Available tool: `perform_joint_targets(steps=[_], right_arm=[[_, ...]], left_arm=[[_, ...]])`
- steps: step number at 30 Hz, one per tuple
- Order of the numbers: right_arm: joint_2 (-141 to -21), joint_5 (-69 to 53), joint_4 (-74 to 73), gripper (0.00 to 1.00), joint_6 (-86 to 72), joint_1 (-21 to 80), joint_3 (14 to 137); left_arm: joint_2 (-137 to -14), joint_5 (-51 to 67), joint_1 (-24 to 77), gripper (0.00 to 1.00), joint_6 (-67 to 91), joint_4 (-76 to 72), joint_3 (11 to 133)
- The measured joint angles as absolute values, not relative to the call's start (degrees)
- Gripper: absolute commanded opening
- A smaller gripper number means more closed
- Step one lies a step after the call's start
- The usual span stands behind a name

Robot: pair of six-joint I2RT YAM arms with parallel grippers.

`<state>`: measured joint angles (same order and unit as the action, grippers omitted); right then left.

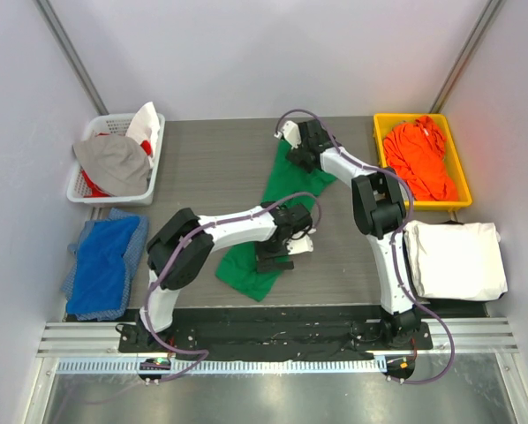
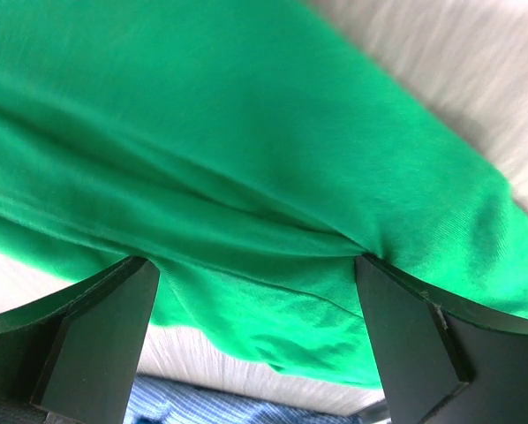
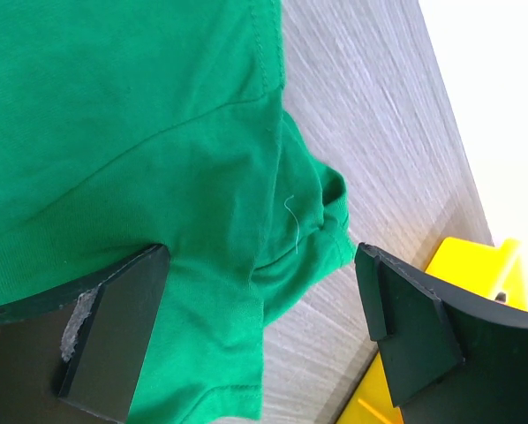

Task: Fold and stack the t-shirts
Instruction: Fold the tshirt

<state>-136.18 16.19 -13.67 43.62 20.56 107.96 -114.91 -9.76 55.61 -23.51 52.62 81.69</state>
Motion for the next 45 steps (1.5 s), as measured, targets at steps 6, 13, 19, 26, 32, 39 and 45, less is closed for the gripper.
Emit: perform_joint_targets(steps=[6, 13, 19, 26, 32, 39, 45], right_arm=[[-137.29, 14.66, -12.25, 1.00, 45.50, 20.34, 109.27], [-140.35, 13.34, -10.24, 1.00, 47.64, 20.34, 113.25], [-142.96, 11.66, -9.32, 1.00, 48.62, 20.40, 117.12], [-144.18, 10.26, -6.94, 1.00, 50.83, 20.69, 118.04], [-144.44, 8.84, -5.58, 1.00, 52.16, 20.82, 118.06], [-144.53, 7.49, -4.75, 1.00, 52.42, 21.23, 117.97], [-143.87, 8.21, -2.28, 1.00, 52.36, 21.63, 115.92]], left_arm=[[-119.07, -6.35, 58.26, 1.00, -25.50, 53.98, 88.14], [-122.28, -3.33, 58.41, 1.00, -26.65, 54.87, 93.25], [-124.33, -2.26, 58.41, 1.00, -26.00, 55.02, 96.60], [-126.45, -2.52, 58.94, 1.00, -22.83, 55.40, 100.25], [-128.01, -4.38, 60.01, 1.00, -18.02, 55.00, 103.18], [-128.86, -5.52, 61.06, 1.00, -14.09, 53.34, 104.86], [-125.43, -7.11, 61.43, 1.00, -12.12, 48.29, 99.53]])
